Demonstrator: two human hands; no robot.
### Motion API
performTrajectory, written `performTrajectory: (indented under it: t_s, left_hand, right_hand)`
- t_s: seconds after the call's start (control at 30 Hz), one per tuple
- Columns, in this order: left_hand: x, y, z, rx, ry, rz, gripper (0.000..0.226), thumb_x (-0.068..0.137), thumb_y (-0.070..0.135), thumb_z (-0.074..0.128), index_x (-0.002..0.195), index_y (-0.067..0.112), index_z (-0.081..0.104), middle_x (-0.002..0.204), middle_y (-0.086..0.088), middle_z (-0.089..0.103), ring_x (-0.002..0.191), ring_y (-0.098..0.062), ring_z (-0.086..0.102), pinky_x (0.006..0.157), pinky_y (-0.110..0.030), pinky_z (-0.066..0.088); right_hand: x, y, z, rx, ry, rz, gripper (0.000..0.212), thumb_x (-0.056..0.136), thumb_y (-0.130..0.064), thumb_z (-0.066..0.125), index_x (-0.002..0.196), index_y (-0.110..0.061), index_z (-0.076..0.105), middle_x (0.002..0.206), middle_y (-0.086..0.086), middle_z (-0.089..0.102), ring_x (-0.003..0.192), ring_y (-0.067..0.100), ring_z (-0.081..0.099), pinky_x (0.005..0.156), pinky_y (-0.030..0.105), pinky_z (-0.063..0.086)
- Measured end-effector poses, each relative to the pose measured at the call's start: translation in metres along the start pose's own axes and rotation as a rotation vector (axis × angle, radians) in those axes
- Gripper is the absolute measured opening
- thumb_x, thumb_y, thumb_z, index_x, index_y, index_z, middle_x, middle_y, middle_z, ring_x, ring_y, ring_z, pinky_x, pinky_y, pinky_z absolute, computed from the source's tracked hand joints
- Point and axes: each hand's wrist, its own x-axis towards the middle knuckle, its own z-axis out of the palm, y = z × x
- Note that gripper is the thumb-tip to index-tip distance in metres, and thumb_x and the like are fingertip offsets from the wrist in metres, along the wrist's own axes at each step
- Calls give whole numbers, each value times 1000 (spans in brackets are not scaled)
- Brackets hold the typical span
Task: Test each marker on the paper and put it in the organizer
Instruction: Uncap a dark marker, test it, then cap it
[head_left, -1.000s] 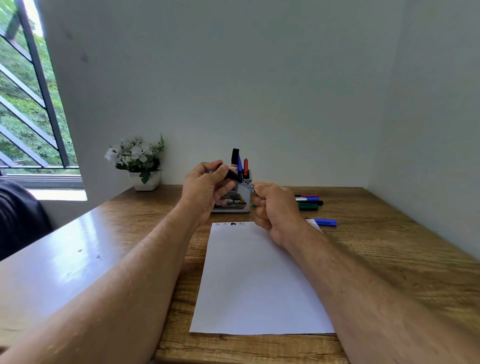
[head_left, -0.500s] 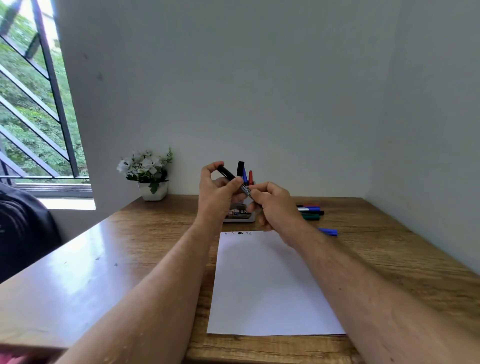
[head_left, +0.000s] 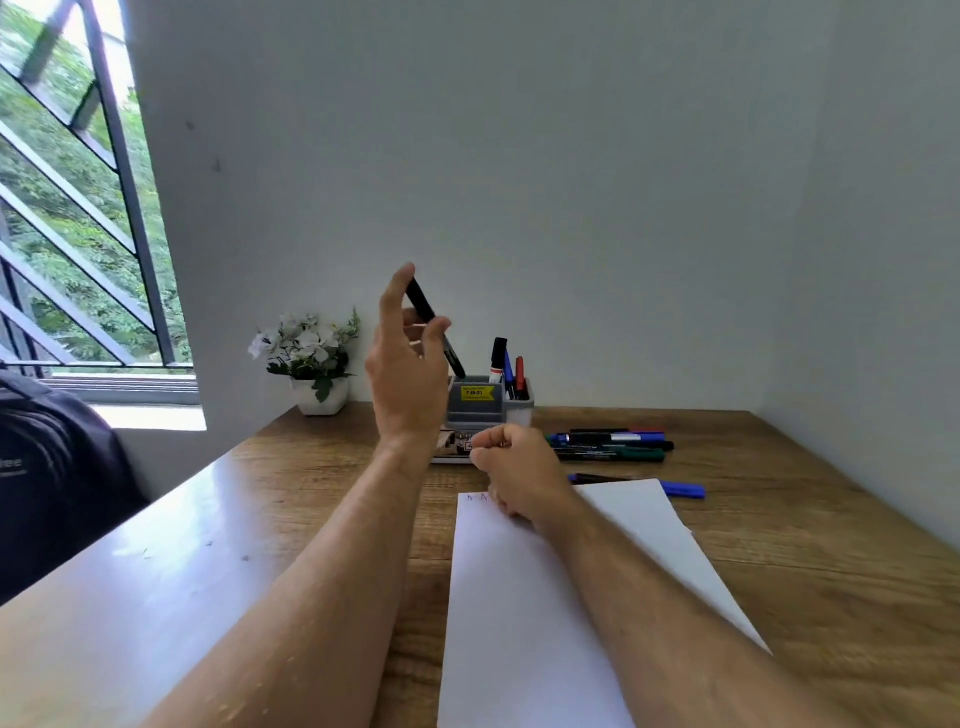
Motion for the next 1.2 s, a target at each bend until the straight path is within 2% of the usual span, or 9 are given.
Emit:
performTrajectory:
  t_s: [0.1, 0.27, 0.37, 0.5, 0.57, 0.63, 0.73, 1.0, 1.2]
  left_hand:
    - [11, -7, 4, 63, 28, -24, 61, 93, 12, 65, 144, 35, 42, 100, -2, 67, 89, -14, 66, 67, -4, 49]
    - [3, -22, 8, 178, -37, -85, 60, 96, 11, 60, 145, 41, 42, 105, 0, 63, 84, 10, 52, 78, -28, 54]
    - [8, -28, 10, 238, -76, -123, 61, 96, 10, 60, 143, 44, 41, 103, 3, 61, 83, 5, 54, 77, -31, 56]
    - [12, -36, 17, 410, -187, -180, 58, 97, 7, 57, 141, 41, 44, 95, 6, 63, 68, 20, 54, 57, -7, 39]
    - [14, -38, 20, 500, -251, -197, 53, 97, 8, 55, 141, 37, 47, 96, 1, 72, 71, 8, 61, 57, -12, 45]
    - [16, -39, 23, 628, -323, -177, 49, 94, 12, 61, 139, 30, 52, 105, -6, 75, 87, -13, 70, 70, -28, 57]
    - [18, -40, 27, 771, -395, -133, 45, 89, 13, 68, 133, 21, 58, 111, -11, 72, 97, -26, 70, 81, -35, 56]
    - [17, -39, 29, 837, -399, -179, 28, 95, 31, 63, 110, 9, 57, 97, -11, 70, 88, -25, 67, 65, -29, 48]
    - [11, -18, 15, 680, -288, -39, 31, 98, 15, 56, 129, 13, 58, 104, -4, 75, 97, -17, 71, 80, -28, 54]
  right_hand:
    - [4, 5, 3, 8, 10, -36, 9, 95, -20, 61, 99, -27, 65, 97, 1, 69, 63, 6, 49, 50, 20, 37]
    - [8, 6, 6, -55, 27, -42, 10, 95, -23, 63, 94, -32, 63, 99, -7, 67, 88, 12, 62, 72, 29, 56]
    - [10, 4, 8, -69, 28, -30, 9, 95, -21, 64, 98, -29, 66, 102, -7, 66, 99, 13, 62, 84, 31, 57]
    - [10, 3, 10, -107, 20, -27, 9, 94, -20, 65, 101, -25, 69, 102, -8, 65, 99, 10, 60, 78, 22, 47]
    - [8, 2, 10, -118, 19, -24, 12, 94, -19, 65, 105, -23, 70, 104, -7, 66, 99, 9, 59, 75, 19, 43]
    - [7, 1, 9, -125, 19, -19, 13, 94, -19, 65, 106, -22, 70, 108, -5, 67, 99, 9, 59, 73, 19, 42]
    - [6, 0, 8, -129, 15, -22, 12, 94, -20, 65, 104, -22, 71, 109, -6, 68, 98, 8, 58, 65, 15, 39]
    - [5, -4, 4, -216, 104, -75, 11, 95, -17, 63, 99, -21, 72, 98, -6, 67, 88, 5, 58, 65, 15, 42]
    - [-5, -13, -36, -639, 317, -50, 13, 92, -27, 64, 103, -21, 70, 97, -1, 67, 83, 13, 60, 69, 28, 46]
